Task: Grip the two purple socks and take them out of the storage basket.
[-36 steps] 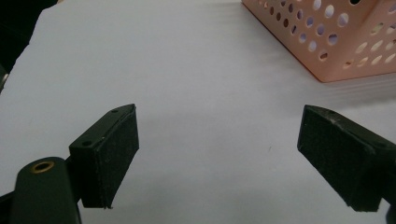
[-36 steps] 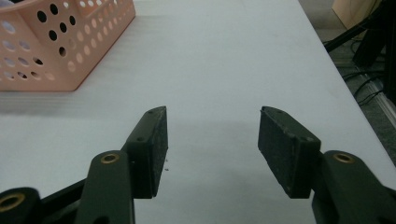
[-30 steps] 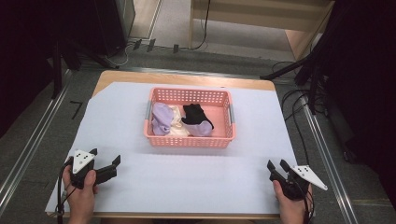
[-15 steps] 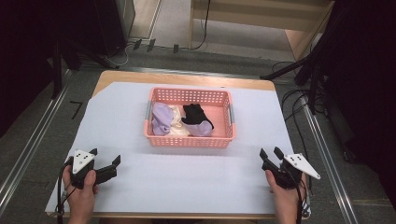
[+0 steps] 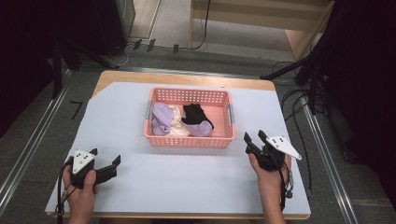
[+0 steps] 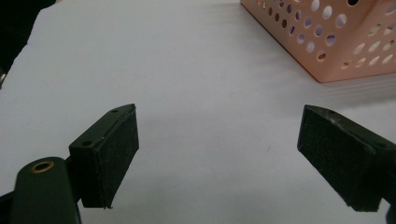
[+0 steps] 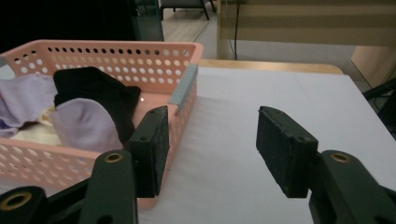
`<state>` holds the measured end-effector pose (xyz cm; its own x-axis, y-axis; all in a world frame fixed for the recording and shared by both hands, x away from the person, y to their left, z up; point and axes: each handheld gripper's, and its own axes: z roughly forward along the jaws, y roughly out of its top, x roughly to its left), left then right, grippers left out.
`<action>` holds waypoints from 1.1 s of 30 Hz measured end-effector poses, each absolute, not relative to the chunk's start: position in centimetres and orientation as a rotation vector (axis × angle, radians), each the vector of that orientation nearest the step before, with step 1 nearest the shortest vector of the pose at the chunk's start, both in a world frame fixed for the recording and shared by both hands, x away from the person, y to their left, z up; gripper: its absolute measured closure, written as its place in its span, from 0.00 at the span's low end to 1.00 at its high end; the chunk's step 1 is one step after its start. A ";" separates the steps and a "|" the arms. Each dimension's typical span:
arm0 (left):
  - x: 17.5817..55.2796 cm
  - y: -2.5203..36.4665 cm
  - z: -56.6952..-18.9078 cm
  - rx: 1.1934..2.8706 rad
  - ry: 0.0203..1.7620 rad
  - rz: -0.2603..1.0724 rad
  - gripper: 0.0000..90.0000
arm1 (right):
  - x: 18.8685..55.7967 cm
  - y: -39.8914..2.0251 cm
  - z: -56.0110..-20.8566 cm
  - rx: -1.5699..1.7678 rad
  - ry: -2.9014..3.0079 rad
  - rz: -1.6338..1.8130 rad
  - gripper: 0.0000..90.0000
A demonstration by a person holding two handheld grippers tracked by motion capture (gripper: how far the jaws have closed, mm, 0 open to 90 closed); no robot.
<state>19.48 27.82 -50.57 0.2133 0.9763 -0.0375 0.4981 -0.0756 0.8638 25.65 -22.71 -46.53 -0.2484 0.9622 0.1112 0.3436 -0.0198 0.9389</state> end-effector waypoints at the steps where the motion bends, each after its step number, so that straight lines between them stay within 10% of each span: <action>1: 19.5 27.8 -50.6 1.694 1.394 0.759 0.15 | 25.7 -22.7 -46.5 1.377 1.640 1.277 0.49; 33: 19.5 27.9 -50.6 1.693 1.395 0.747 0.15 | 30.8 -13.0 -45.4 1.271 1.871 1.316 0.50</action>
<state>19.53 27.94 -50.57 0.2169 0.9751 -0.0462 0.5018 -0.0708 0.8621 30.78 -13.03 -45.40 -0.4256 0.8996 0.0976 0.3959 0.0882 0.9140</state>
